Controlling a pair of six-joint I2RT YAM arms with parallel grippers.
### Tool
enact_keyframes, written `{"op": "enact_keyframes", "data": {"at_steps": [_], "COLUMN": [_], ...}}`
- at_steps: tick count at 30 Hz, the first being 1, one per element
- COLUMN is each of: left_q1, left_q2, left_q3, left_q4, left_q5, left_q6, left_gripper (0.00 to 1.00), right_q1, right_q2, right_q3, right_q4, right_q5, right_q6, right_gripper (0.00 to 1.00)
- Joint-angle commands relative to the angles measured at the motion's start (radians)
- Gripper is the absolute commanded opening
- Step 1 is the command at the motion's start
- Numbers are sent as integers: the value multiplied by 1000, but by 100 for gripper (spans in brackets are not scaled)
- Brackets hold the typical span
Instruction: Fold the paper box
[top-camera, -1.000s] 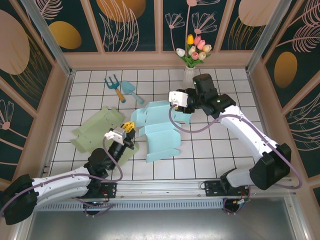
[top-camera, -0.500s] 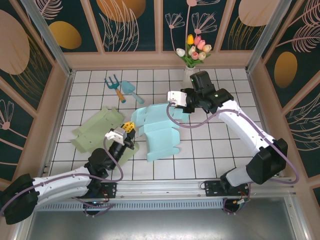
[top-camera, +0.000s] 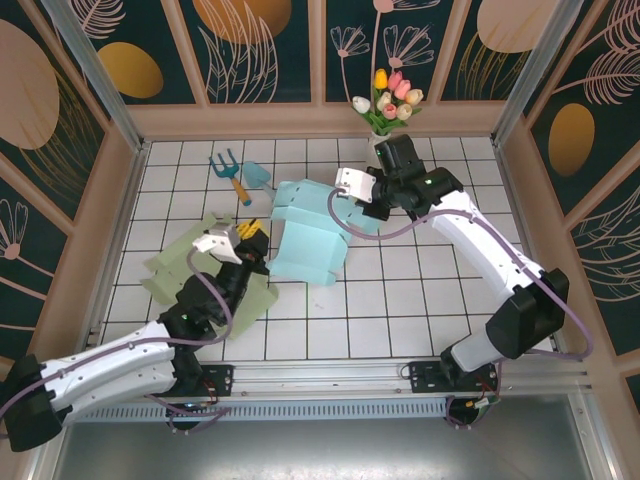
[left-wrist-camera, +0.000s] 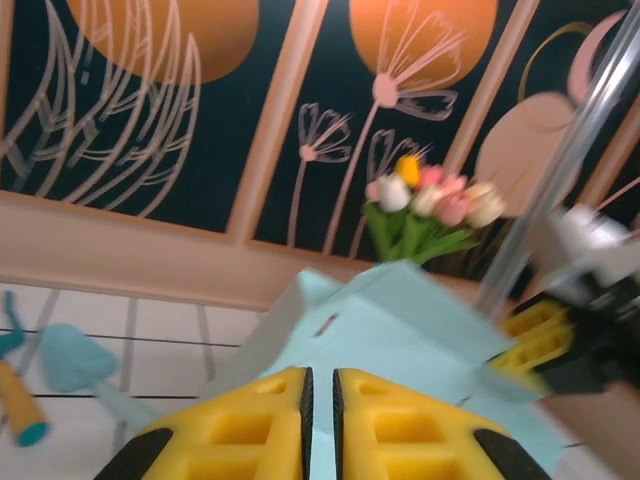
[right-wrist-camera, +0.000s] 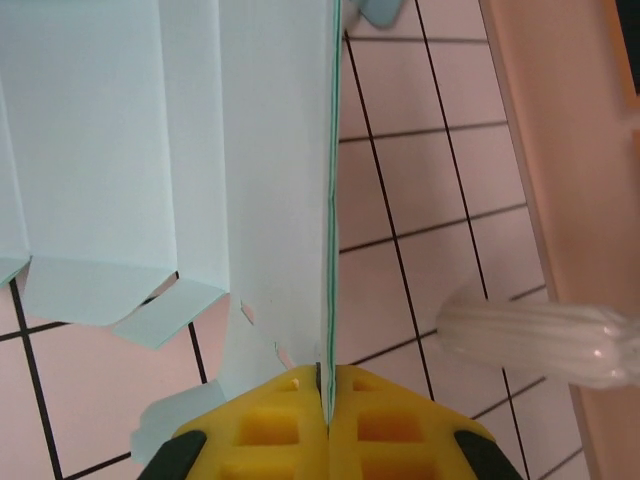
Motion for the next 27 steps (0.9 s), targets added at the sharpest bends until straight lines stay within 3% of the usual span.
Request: {"op": "enact_keyframes", "data": {"at_steps": [1, 6, 12, 15, 20, 27], "left_q1": [1, 0, 4, 41, 149, 159], "left_q2": [-7, 151, 298, 319, 354, 412], "left_q3": [51, 146, 262, 288, 311, 328], "left_q4": [-155, -113, -150, -145, -131, -74], "left_q5": [178, 353, 339, 387, 501, 556], "left_q6": [-230, -287, -247, -249, -311, -392], "left_gripper": [17, 19, 16, 16, 27, 31], "right_q1": [1, 1, -16, -17, -19, -19], "right_q2": [10, -13, -99, -129, -145, -147], "right_q3": [13, 6, -77, -111, -128, -152], "right_q4": [-47, -76, -33, -11, -10, -7], "right_q5": [93, 92, 52, 49, 15, 4], "right_q6": [76, 83, 45, 36, 45, 53], "right_gripper": [0, 0, 0, 0, 0, 0]}}
